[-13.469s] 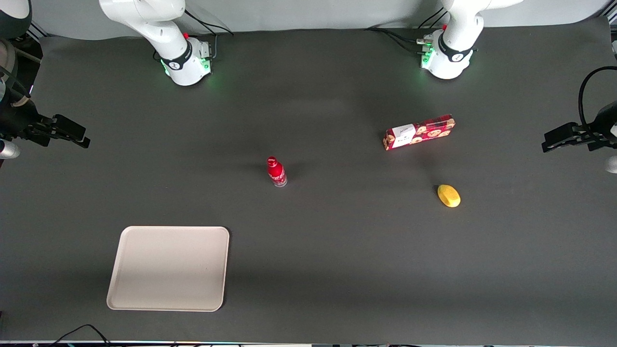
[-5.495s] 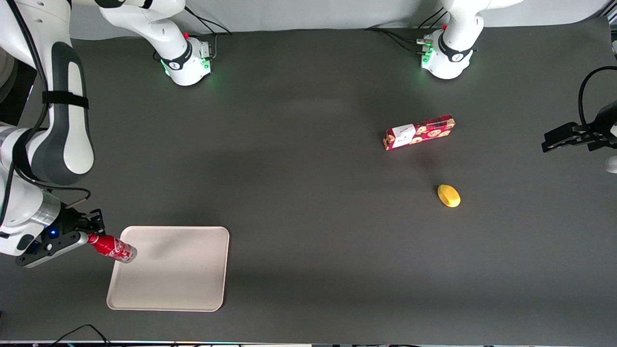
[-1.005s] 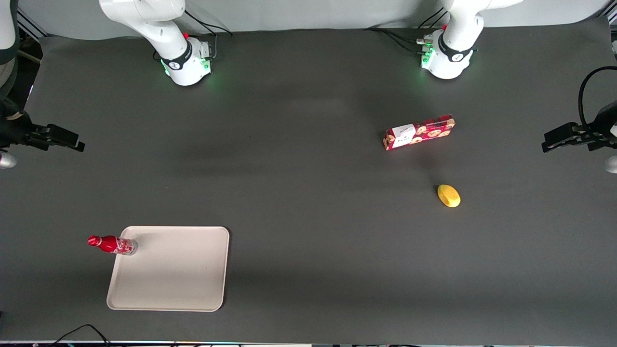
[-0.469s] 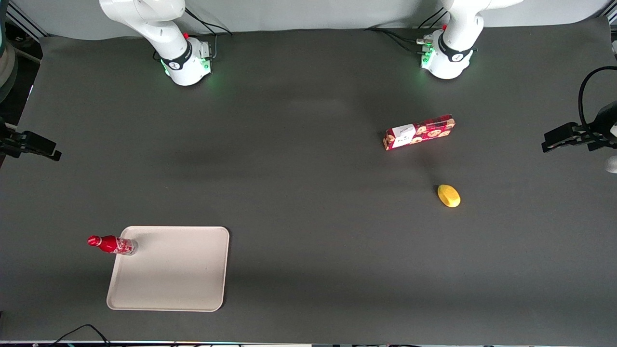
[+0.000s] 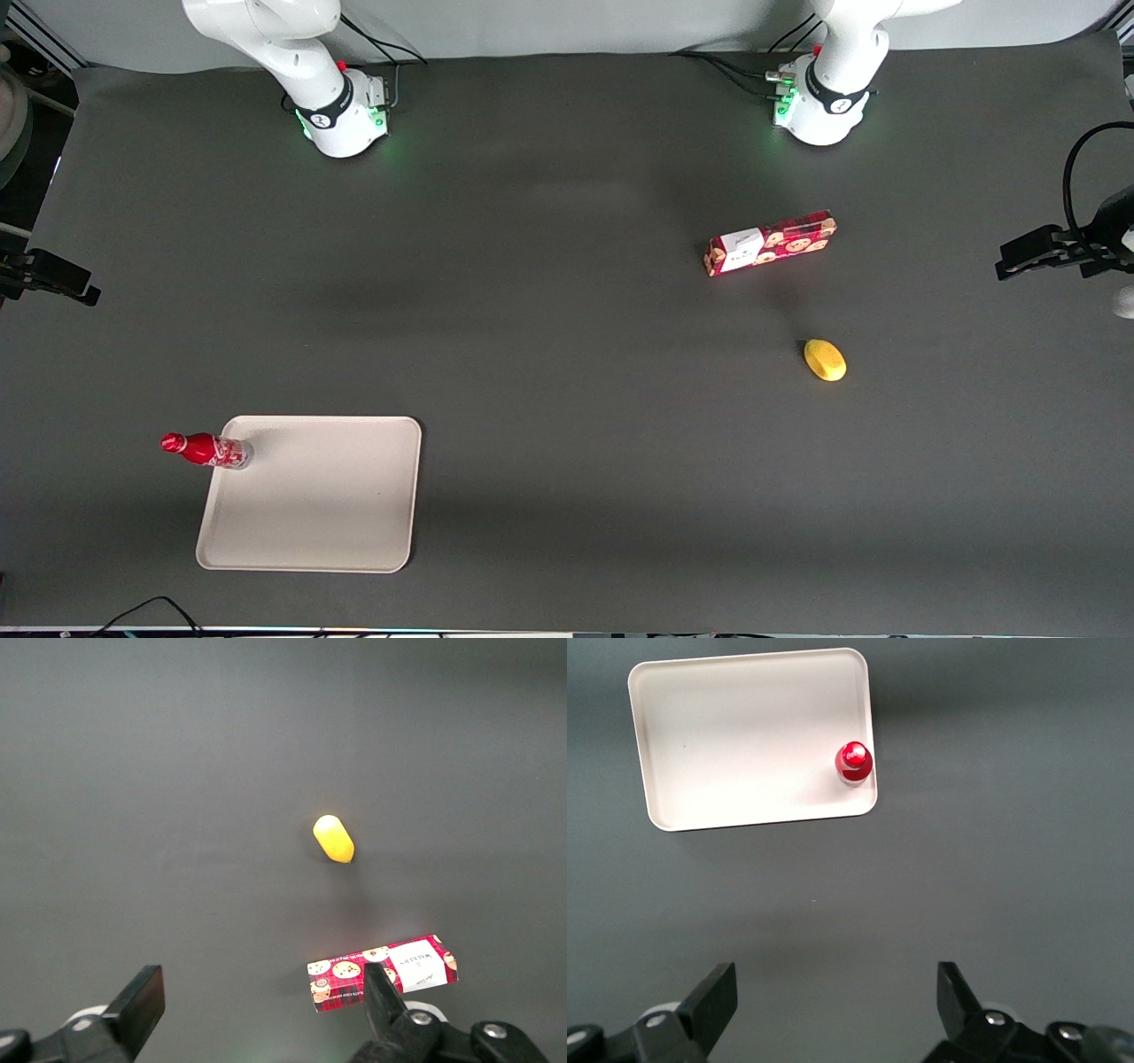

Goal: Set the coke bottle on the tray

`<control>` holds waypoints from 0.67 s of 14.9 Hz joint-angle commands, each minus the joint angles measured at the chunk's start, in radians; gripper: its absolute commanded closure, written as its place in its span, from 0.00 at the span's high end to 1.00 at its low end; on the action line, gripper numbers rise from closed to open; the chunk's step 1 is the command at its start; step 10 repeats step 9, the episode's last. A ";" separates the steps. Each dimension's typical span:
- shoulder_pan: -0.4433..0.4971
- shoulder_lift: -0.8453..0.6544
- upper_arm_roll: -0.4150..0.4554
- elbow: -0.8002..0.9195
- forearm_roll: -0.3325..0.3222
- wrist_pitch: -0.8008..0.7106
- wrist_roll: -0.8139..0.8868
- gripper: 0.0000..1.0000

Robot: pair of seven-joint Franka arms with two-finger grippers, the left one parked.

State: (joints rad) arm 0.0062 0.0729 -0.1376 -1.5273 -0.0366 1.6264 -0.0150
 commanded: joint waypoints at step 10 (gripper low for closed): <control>0.006 -0.008 0.076 0.053 0.012 -0.076 0.009 1.00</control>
